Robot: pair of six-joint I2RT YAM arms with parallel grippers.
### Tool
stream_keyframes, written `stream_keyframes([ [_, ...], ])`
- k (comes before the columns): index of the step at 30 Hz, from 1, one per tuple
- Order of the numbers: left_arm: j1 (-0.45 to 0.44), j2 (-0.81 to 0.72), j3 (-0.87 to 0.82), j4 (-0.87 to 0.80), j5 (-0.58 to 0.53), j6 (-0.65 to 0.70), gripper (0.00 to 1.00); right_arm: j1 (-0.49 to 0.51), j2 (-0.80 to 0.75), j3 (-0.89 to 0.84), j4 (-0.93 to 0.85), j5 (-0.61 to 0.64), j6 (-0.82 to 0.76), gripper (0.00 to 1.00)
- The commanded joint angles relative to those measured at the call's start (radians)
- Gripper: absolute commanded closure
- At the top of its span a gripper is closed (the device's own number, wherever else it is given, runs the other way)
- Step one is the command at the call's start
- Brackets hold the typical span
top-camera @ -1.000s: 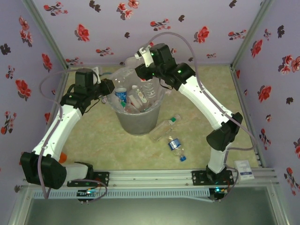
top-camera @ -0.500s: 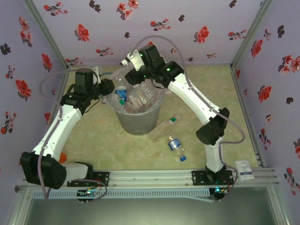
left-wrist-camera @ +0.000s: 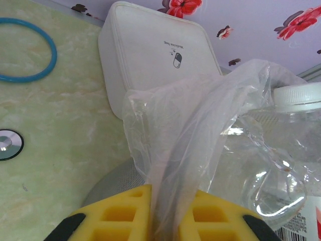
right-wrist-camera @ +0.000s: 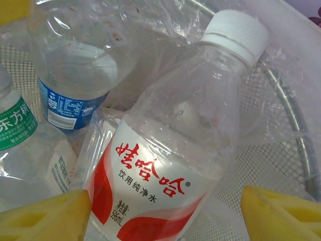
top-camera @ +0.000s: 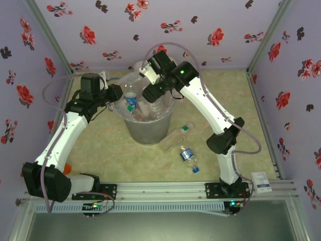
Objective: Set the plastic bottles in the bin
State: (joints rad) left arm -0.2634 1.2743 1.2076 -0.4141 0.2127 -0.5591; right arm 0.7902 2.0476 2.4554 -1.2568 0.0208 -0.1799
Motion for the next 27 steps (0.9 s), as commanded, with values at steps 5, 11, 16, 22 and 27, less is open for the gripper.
stream_keyframes([
  [5, 0.009, 0.014, -0.009, -0.046, -0.039, 0.008, 0.84, 0.002, -0.04, 0.031, -0.015, 0.086, 0.059, 0.17],
  [11, 0.01, 0.011, -0.016, -0.042, -0.039, 0.007, 0.84, -0.023, -0.064, -0.041, 0.091, 0.059, 0.151, 0.26],
  [16, 0.009, 0.013, -0.017, -0.042, -0.037, 0.008, 0.84, -0.032, -0.05, -0.157, 0.16, -0.083, 0.214, 0.36],
  [22, 0.01, 0.01, -0.019, -0.046, -0.036, 0.011, 0.84, -0.032, -0.059, -0.222, 0.183, -0.216, 0.243, 0.39],
  [27, 0.009, 0.011, -0.017, -0.045, -0.033, 0.012, 0.84, -0.047, -0.116, -0.181, 0.226, -0.301, 0.285, 0.37],
])
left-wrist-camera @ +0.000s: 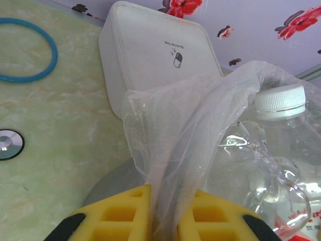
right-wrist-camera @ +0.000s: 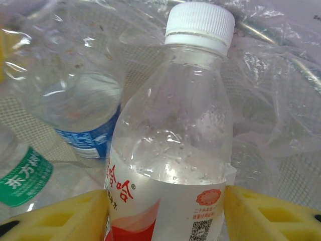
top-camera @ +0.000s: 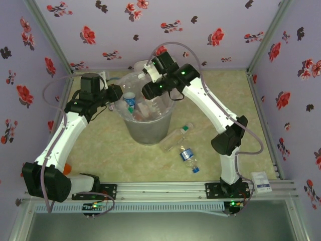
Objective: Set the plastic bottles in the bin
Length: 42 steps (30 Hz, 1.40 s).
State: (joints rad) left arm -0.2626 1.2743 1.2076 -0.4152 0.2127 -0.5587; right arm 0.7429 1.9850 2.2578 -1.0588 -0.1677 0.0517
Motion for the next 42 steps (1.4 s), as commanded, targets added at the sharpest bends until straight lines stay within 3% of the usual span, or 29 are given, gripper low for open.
stream_keyframes([
  [1, 0.009, 0.011, -0.017, -0.043, -0.032, 0.011, 0.84, -0.005, -0.064, 0.026, 0.03, -0.119, 0.062, 0.34],
  [8, 0.009, 0.01, -0.014, -0.048, -0.032, 0.019, 0.84, -0.077, -0.156, 0.026, 0.04, -0.086, 0.155, 0.18],
  [14, 0.008, 0.01, -0.016, -0.046, -0.03, 0.022, 0.84, -0.179, -0.382, -0.248, 0.138, 0.029, 0.294, 0.09],
  [17, 0.01, 0.011, -0.016, -0.045, -0.029, 0.026, 0.84, -0.209, -0.513, -0.405, 0.141, 0.071, 0.302, 0.08],
  [23, 0.017, 0.017, -0.016, -0.043, -0.026, 0.031, 0.84, -0.215, -0.689, -0.667, -0.056, 0.156, 0.236, 0.11],
  [29, 0.03, 0.023, -0.023, -0.025, -0.011, 0.013, 0.84, -0.214, -0.869, -1.079, 0.039, 0.028, 0.342, 0.2],
  [32, 0.031, 0.034, -0.017, -0.022, -0.002, 0.01, 0.84, -0.194, -0.895, -1.271, 0.139, -0.069, 0.407, 0.21],
  [35, 0.031, 0.038, -0.019, -0.019, -0.001, 0.01, 0.84, -0.139, -0.891, -1.384, 0.226, -0.064, 0.44, 0.19],
  [42, 0.031, 0.04, -0.028, -0.007, 0.006, 0.002, 0.84, -0.081, -0.785, -1.468, 0.355, -0.078, 0.455, 0.04],
])
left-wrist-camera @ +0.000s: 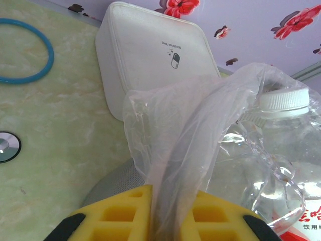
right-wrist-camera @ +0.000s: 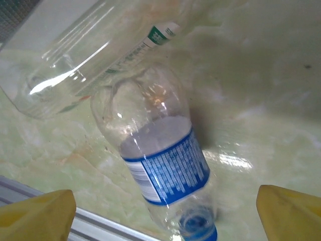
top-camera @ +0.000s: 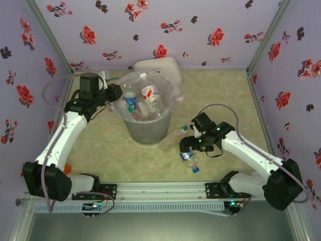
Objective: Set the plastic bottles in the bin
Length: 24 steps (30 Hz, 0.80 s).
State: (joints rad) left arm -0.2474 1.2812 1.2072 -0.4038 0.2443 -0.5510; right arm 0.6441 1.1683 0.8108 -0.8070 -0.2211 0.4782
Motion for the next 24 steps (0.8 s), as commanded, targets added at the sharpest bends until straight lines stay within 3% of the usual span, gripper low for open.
stream_keyframes([
  [1, 0.016, 0.034, -0.028, -0.017, -0.025, -0.006, 0.84, 0.023, 0.048, -0.028, 0.119, -0.025, 0.03, 0.04],
  [9, 0.016, 0.035, -0.034, -0.013, -0.022, -0.003, 0.84, 0.039, 0.152, -0.063, 0.172, -0.013, 0.034, 0.14],
  [16, 0.016, 0.038, -0.031, -0.013, -0.02, -0.004, 0.84, 0.033, 0.118, -0.041, 0.096, 0.058, 0.018, 0.44],
  [24, 0.016, 0.037, -0.021, -0.021, -0.022, -0.001, 0.84, -0.137, -0.06, 0.192, -0.179, 0.115, -0.036, 0.54],
])
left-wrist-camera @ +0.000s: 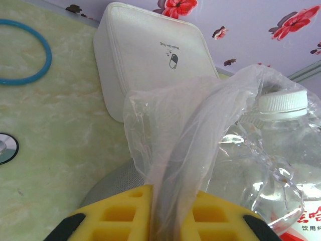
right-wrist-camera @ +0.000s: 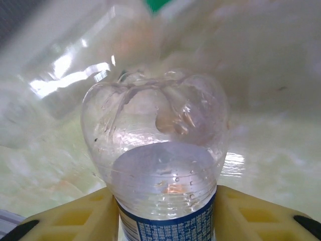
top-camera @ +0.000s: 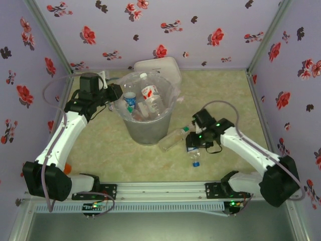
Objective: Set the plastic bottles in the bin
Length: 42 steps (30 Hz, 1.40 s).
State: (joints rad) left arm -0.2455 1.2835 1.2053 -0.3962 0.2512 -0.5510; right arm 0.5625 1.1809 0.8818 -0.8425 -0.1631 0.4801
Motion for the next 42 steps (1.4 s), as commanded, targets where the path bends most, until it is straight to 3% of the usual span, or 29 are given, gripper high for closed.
stream_keyframes([
  [1, 0.014, 0.034, -0.02, -0.029, -0.028, 0.0, 0.84, -0.076, -0.082, 0.172, -0.183, 0.066, -0.051, 0.54],
  [6, 0.015, 0.034, -0.012, -0.029, -0.027, -0.001, 0.84, -0.122, -0.01, 0.61, -0.305, 0.1, -0.132, 0.56],
  [10, 0.014, 0.034, -0.005, -0.034, -0.027, 0.001, 0.84, -0.118, 0.128, 0.911, -0.234, -0.005, -0.134, 0.56],
  [12, 0.014, 0.027, -0.006, -0.038, -0.028, 0.004, 0.84, -0.086, 0.208, 1.039, -0.187, 0.0, -0.123, 0.56],
  [15, 0.014, 0.027, -0.007, -0.035, -0.03, -0.003, 0.84, 0.013, 0.367, 1.241, -0.203, 0.122, -0.176, 0.55],
  [21, 0.011, 0.021, -0.003, -0.022, -0.026, -0.024, 0.85, 0.104, 0.68, 1.534, -0.278, 0.11, -0.198, 0.55],
  [27, 0.008, 0.015, 0.001, -0.024, -0.029, -0.034, 0.85, 0.131, 0.817, 1.561, -0.375, 0.074, -0.21, 0.53],
  [34, 0.006, 0.024, -0.012, -0.009, -0.032, -0.049, 0.85, 0.161, 0.793, 1.422, -0.292, -0.004, -0.192, 0.38],
  [42, 0.007, 0.021, -0.003, -0.015, -0.032, -0.041, 0.85, 0.154, 0.709, 1.506, -0.298, 0.048, -0.19, 0.19],
])
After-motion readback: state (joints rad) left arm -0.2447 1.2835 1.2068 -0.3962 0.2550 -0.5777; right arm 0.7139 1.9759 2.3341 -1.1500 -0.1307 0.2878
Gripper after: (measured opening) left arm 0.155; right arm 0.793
